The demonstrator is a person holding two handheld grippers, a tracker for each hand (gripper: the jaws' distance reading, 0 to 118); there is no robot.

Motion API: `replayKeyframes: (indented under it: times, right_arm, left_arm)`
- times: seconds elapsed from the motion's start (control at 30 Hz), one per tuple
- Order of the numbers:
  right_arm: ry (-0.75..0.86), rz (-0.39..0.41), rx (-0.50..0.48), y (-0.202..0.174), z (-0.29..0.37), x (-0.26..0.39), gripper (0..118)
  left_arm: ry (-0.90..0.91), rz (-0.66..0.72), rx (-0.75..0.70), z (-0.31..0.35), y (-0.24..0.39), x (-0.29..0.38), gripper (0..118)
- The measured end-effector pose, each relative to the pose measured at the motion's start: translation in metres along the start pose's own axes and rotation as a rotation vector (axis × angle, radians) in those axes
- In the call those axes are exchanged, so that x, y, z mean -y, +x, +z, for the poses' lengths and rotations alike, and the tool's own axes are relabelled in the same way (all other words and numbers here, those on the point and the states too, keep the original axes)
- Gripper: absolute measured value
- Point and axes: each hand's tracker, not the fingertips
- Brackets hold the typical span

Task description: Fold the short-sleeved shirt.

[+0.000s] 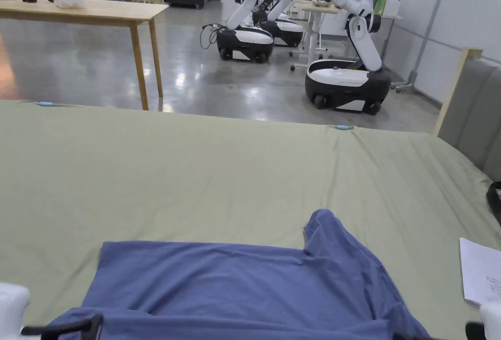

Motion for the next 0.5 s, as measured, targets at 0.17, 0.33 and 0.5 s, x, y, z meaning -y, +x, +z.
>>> replayKeyframes:
  times: [0.17,0.33,0.5]
  right_arm:
    - [0.169,0.051,0.061,-0.053,-0.028,-0.023,74]
    - [0.130,0.043,0.024,-0.080,-0.052,-0.025,1]
    - [0.095,0.072,0.003,-0.078,-0.065,-0.020,1]
  left_arm:
    - [0.054,-0.072,-0.026,-0.022,0.036,-0.022,84]
    - [-0.068,-0.116,-0.025,-0.060,0.031,-0.003,0]
    - [-0.204,-0.035,-0.038,-0.100,-0.013,0.006,0]
